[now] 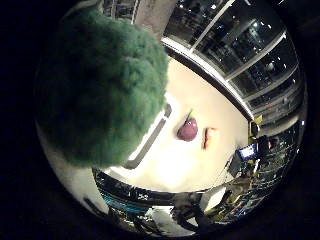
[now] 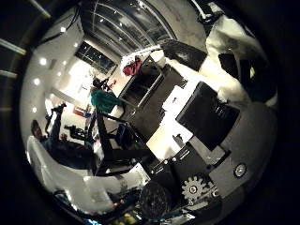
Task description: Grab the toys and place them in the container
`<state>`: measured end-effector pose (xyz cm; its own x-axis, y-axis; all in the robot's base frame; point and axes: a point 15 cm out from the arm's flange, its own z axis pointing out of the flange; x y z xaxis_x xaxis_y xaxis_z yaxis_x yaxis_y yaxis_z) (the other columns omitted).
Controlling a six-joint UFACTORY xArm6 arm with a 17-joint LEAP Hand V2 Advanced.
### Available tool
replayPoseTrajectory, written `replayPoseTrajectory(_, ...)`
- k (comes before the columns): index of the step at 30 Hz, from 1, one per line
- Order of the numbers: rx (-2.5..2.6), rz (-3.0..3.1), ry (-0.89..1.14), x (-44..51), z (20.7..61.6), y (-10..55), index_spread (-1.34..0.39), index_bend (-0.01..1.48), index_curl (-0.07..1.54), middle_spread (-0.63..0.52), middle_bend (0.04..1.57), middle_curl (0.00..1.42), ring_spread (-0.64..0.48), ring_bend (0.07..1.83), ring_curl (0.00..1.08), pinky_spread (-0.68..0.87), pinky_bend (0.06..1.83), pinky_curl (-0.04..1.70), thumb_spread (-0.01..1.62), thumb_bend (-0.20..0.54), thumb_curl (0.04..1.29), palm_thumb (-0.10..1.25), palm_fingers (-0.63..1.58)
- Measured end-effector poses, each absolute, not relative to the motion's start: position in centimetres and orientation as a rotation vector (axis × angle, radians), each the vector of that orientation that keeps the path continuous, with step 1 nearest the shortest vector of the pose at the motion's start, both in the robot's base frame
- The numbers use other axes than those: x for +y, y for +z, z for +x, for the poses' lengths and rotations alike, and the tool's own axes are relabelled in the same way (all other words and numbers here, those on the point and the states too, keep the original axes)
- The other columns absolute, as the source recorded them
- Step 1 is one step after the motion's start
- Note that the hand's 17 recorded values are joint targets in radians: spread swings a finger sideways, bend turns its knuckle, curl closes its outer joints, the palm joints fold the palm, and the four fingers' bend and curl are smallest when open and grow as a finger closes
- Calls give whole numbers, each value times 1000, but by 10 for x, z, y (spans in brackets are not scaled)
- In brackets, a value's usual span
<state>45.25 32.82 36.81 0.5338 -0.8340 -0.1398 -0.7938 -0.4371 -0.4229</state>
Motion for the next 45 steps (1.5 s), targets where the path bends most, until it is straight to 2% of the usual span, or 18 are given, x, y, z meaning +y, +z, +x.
replayPoseTrajectory(2, 1323, -2355, -116, 328, 449, 362, -306, 678, 559, -147, 1125, 513, -220, 1280, 506, -427, 940, 948, 1211, -30, 417, 786, 956)
replayPoseTrajectory(3, 1319, -2367, -112, 328, 447, 359, -342, 590, 546, -165, 1077, 503, -230, 1242, 503, -460, 952, 930, 1209, -31, 408, 763, 810)
replayPoseTrajectory(4, 1315, -2381, -107, 327, 444, 358, -396, 608, 547, -173, 1034, 489, -210, 1072, 459, -387, 831, 929, 1171, -52, 389, 709, 408)
replayPoseTrajectory(5, 1307, -2405, -96, 326, 440, 355, -433, 649, 555, -169, 1001, 480, -170, 964, 445, -302, 787, 942, 1151, -42, 380, 689, 259)
replayPoseTrajectory(6, 1299, -2434, -82, 325, 435, 351, -457, 653, 538, -154, 902, 445, -118, 872, 405, -226, 778, 930, 1142, -39, 375, 675, 132)
replayPoseTrajectory(8, 1288, -2499, -46, 319, 423, 343, -493, 600, 473, -84, 684, 362, 25, 694, 305, 8, 735, 861, 1119, -30, 360, 662, -58)
replayPoseTrajectory(9, 1279, -2538, -24, 315, 416, 338, -498, 518, 431, -46, 576, 325, 83, 621, 269, 121, 707, 815, 1102, -40, 349, 632, -146)
replayPoseTrajectory(12, 1261, -2637, 33, 303, 400, 326, -506, 366, 364, 16, 399, 281, 184, 462, 214, 370, 574, 683, 1065, -34, 324, 570, -109)
replayPoseTrajectory(14, 1261, -2669, 47, 294, 397, 324, -511, 292, 341, 27, 312, 270, 217, 381, 196, 462, 512, 603, 1041, -31, 312, 545, -56)
replayPoseTrajectory(17, 1267, -2675, 47, 279, 402, 324, -516, 211, 325, 41, 226, 267, 237, 314, 190, 510, 479, 532, 1023, -28, 304, 530, -15)
replayPoseTrajectory(21, 1309, -2644, 25, 252, 412, 334, -504, 173, 312, 51, 184, 277, 247, 268, 196, 517, 464, 467, 1009, -30, 295, 509, 4)
replayPoseTrajectory(26, 1417, -2639, 43, 190, 409, 313, -487, 183, 309, 56, 197, 286, 231, 260, 202, 505, 435, 429, 1009, -23, 299, 513, 52)
replayPoseTrajectory(34, 1622, -2591, -149, 42, 456, 300, -466, 157, 299, 11, 210, 312, 186, 238, 222, 452, 355, 372, 1011, -25, 305, 553, 120)
replayPoseTrajectory(39, 1762, -2582, -184, -49, 469, 272, -434, 153, 274, -1, 209, 321, 175, 243, 235, 423, 351, 353, 1007, -24, 305, 569, 116)
replayPoseTrajectory(45, 1886, -2594, -133, -122, 479, 223, -414, 149, 261, -4, 226, 329, 156, 262, 247, 402, 338, 337, 1000, -26, 309, 593, 148)
